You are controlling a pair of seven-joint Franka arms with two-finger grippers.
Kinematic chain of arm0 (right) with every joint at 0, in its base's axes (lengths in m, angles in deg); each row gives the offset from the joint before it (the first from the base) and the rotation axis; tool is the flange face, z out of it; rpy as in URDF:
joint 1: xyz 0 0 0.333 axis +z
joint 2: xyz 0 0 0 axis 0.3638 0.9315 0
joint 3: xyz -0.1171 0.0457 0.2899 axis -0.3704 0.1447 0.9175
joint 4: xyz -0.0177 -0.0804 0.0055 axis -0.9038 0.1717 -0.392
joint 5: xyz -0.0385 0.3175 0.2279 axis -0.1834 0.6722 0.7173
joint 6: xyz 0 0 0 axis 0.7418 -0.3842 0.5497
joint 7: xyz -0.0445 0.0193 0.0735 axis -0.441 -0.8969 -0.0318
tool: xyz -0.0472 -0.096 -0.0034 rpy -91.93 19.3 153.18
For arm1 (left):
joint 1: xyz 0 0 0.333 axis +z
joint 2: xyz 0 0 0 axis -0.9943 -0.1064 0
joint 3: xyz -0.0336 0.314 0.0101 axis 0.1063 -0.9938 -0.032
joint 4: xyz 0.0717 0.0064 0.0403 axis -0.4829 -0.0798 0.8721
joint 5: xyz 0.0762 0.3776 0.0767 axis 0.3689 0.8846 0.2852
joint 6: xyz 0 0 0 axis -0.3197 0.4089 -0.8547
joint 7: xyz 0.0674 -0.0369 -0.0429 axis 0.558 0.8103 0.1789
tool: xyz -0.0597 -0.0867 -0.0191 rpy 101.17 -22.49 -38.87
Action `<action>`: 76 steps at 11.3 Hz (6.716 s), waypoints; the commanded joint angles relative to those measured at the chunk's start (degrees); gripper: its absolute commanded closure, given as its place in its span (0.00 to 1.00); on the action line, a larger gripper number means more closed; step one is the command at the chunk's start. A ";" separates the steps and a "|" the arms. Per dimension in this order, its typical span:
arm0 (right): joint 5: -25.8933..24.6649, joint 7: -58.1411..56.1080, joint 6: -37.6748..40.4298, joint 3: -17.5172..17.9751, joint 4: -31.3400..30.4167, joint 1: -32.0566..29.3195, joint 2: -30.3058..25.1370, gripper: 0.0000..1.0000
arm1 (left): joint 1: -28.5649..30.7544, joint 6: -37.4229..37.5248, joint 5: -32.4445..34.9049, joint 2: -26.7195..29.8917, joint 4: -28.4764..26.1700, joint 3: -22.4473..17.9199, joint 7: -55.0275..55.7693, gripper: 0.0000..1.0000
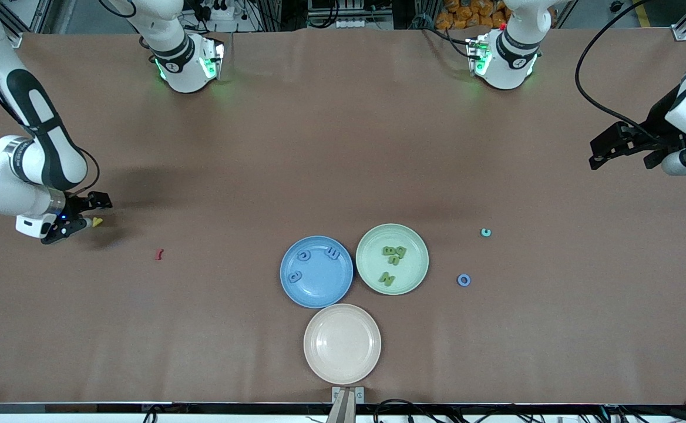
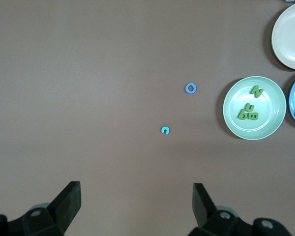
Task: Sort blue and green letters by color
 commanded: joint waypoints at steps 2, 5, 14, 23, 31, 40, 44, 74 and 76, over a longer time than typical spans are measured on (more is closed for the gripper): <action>-0.33 0.51 -3.91 0.51 -8.38 -1.04 -6.58 0.00 | 0.41 0.76 -1.35 -0.09 0.13 -0.03 -1.17 0.00; -0.25 1.13 -4.70 0.51 -9.96 -1.74 -7.47 0.00 | 0.49 0.76 -1.35 -0.09 0.13 -0.03 -1.34 0.00; -0.07 2.19 -13.05 0.51 -13.30 -2.62 -6.33 0.00 | 0.58 0.76 -1.35 -0.45 0.05 -0.03 -1.43 0.00; -0.16 0.96 -12.87 0.51 -13.13 -2.71 -5.97 1.00 | 0.67 0.76 -1.35 -0.71 -0.13 -0.03 -1.43 0.00; 16.22 5.26 -0.61 16.48 -3.31 0.09 -5.97 1.00 | 0.67 0.76 -1.35 -0.88 -0.13 -0.12 -1.43 0.00; 43.70 21.04 -1.87 17.21 20.59 24.07 8.95 1.00 | 0.67 0.76 -1.26 -0.88 -0.13 -0.38 -1.52 0.00; 44.14 34.44 -10.85 16.95 27.55 33.93 14.93 1.00 | 0.93 0.76 -1.08 -0.88 -0.13 -0.56 -1.52 0.00; 8.19 34.27 44.41 -4.85 18.92 28.93 -29.35 0.00 | 2.60 2.61 -0.56 1.48 0.40 -0.74 -1.52 0.00; 8.63 34.44 45.66 -4.76 23.77 28.32 -29.09 0.00 | 2.96 3.13 -0.56 1.84 0.57 -0.47 -1.52 0.00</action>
